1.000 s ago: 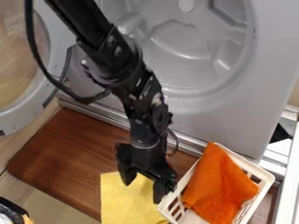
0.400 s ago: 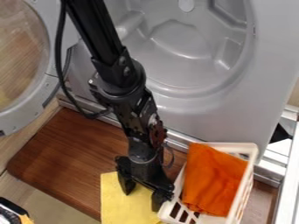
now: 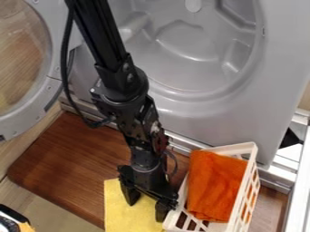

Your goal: Move the yellow cloth to the left side of the table

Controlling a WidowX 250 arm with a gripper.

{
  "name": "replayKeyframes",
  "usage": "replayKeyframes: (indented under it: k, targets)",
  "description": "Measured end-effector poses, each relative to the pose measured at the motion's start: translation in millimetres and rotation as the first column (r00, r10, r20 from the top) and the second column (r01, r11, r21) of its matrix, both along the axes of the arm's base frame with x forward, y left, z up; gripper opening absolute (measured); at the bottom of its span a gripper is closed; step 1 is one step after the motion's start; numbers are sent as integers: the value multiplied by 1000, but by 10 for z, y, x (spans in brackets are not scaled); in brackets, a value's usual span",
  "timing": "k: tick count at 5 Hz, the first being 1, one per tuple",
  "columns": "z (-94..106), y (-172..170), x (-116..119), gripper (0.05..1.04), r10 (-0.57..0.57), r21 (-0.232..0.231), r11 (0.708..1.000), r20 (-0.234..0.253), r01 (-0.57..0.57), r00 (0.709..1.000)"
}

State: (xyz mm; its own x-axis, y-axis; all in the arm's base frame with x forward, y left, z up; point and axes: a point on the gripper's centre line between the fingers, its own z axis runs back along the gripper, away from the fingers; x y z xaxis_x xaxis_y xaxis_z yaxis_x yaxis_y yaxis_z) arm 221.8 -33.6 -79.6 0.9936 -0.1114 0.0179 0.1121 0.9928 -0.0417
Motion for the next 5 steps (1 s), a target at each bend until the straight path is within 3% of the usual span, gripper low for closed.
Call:
replayKeyframes:
  k: [2, 5]
  targets:
    - [-4, 8, -1, 1000, -3, -5, 1000, -5, 3, 1000]
    - [1, 680, -8, 999, 118, -6, 993, 4, -118, 993]
